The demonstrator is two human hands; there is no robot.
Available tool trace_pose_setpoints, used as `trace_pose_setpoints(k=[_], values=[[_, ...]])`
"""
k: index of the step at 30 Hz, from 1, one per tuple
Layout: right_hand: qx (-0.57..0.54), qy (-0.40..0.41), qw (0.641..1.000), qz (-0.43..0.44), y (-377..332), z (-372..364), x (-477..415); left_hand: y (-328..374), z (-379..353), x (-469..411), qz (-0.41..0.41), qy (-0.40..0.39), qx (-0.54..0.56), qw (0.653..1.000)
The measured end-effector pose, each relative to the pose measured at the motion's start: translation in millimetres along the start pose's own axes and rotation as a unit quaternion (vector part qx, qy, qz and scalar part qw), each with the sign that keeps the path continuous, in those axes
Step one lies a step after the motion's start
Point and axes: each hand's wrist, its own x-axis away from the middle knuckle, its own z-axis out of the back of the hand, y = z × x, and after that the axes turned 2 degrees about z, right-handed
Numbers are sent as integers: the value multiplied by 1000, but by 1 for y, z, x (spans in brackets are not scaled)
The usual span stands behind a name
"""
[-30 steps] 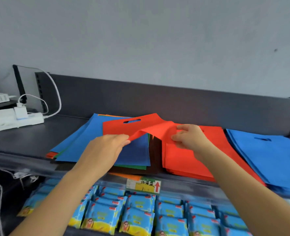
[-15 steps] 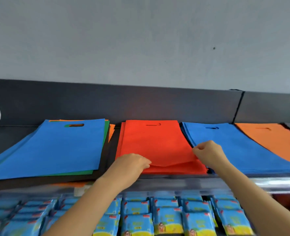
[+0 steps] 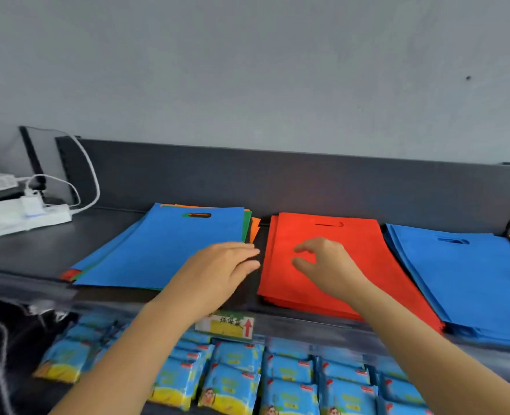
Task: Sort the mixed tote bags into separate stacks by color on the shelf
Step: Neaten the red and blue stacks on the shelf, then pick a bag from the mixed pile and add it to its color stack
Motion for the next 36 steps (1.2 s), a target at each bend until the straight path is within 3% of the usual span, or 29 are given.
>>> trace_pose_setpoints(k=[4,9,12,17,20,24,26,28,30,32,36], values=[[-50,-105,988,101,-56,-39,-21,-62,36,21,69,18,-45,996],[-14,-245,961,129,-92,-71,-35,-132,46,54,176,-84,-76,978],[-3,-197,975,102,-94,-80,-42,-148,48,69,214,-149,-48,964],[44,-106,991,73,-106,-87,-47,-154,56,64,217,-174,-59,959],[45,-101,992,54,-109,-88,-51,-162,58,56,193,-161,-100,963],[-83,-49,995,-20,-100,-77,-54,-164,59,52,183,-102,-157,965],[-203,-19,972,-117,-93,-64,-57,-158,58,53,164,-68,-162,971],[-325,-71,915,-227,-88,-48,-56,-147,54,55,144,-36,-150,977],[-372,-148,878,-262,-82,-35,-52,-131,50,53,114,-3,-139,984],[-402,-158,865,-256,-74,-29,-46,-117,44,49,82,14,-140,987],[-316,-30,928,-196,-52,-23,-40,-91,33,38,51,27,-125,990]])
